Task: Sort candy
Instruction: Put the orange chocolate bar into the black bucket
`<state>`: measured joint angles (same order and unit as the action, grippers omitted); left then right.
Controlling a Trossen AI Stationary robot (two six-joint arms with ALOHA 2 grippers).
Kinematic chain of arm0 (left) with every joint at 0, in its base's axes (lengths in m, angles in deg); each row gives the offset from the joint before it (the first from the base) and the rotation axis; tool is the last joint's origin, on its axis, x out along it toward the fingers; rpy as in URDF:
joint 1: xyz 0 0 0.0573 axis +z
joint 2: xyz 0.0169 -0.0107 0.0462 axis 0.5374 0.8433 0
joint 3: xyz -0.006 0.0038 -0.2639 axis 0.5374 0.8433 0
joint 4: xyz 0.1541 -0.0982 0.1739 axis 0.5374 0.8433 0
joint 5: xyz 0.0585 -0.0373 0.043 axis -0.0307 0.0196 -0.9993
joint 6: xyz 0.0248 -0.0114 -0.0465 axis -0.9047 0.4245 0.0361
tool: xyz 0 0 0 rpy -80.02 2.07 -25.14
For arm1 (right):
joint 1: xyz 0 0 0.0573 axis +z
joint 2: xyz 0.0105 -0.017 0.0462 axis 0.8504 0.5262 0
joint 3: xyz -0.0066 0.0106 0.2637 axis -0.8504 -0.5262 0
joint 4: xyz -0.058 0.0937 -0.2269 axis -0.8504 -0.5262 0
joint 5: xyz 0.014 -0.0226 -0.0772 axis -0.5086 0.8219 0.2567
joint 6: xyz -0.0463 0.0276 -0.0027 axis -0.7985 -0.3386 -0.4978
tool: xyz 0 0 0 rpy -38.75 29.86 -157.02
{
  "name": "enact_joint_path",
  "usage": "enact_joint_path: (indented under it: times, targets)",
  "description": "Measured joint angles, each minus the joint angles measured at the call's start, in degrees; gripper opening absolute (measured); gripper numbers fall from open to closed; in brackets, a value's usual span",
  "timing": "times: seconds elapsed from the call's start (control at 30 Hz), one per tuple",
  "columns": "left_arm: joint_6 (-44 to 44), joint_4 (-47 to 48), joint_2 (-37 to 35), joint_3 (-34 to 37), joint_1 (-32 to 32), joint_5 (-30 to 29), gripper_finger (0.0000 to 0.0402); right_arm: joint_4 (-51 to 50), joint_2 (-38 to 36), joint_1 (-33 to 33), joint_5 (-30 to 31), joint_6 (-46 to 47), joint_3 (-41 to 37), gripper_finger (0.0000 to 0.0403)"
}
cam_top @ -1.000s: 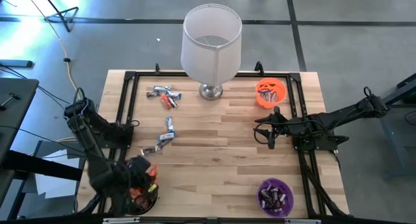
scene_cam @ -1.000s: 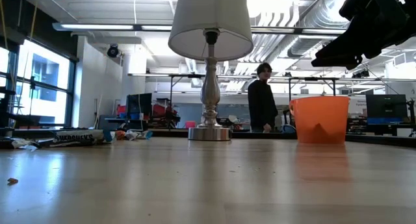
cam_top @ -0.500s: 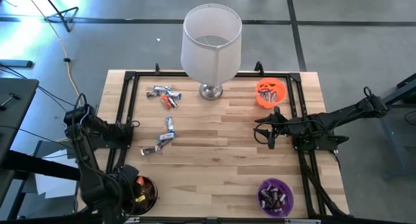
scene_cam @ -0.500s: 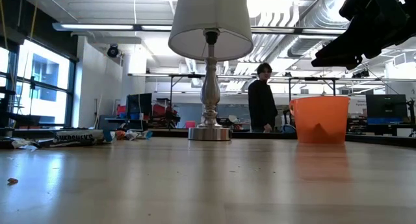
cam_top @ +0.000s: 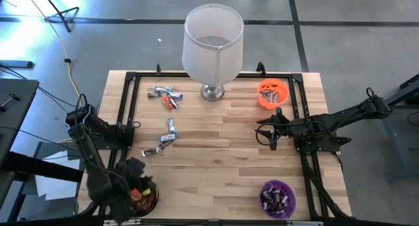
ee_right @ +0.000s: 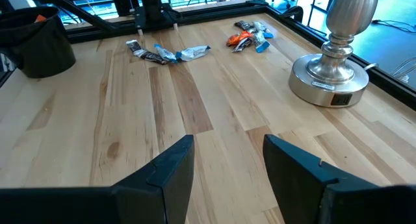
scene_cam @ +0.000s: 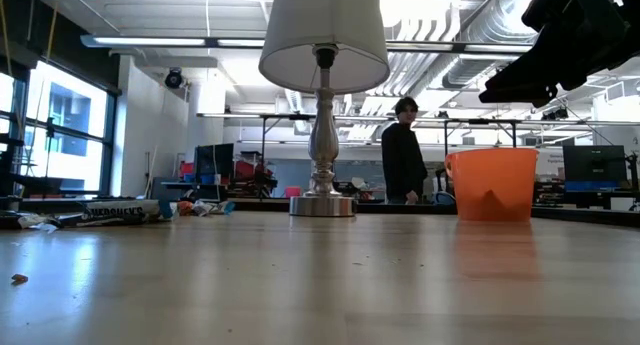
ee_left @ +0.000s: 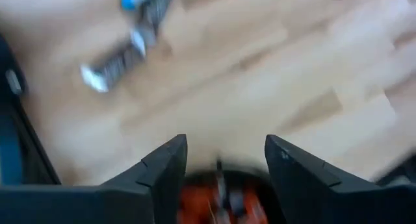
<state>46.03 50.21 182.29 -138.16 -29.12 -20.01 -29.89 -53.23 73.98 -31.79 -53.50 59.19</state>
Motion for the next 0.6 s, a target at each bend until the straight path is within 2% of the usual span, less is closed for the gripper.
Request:
enact_joint_path:
  times: [0.07, 0.33, 0.6]
  targets:
    - [-4.5, 2.0, 0.0, 0.0, 2.2, -2.0, 0.0198, 0.0, 0.0, 0.0, 0.0, 0.0, 0.0, 0.018]
    - [-26.0, 4.1, 0.0, 2.7, 15.4, -3.7, 0.0198, 0.0, 0.0, 0.0, 0.0, 0.0, 0.0, 0.018]
    - [-49.4, -7.8, 0.0, 13.0, 32.1, -3.4, 0.0198, 0.0, 0.0, 0.0, 0.0, 0.0, 0.0, 0.018]
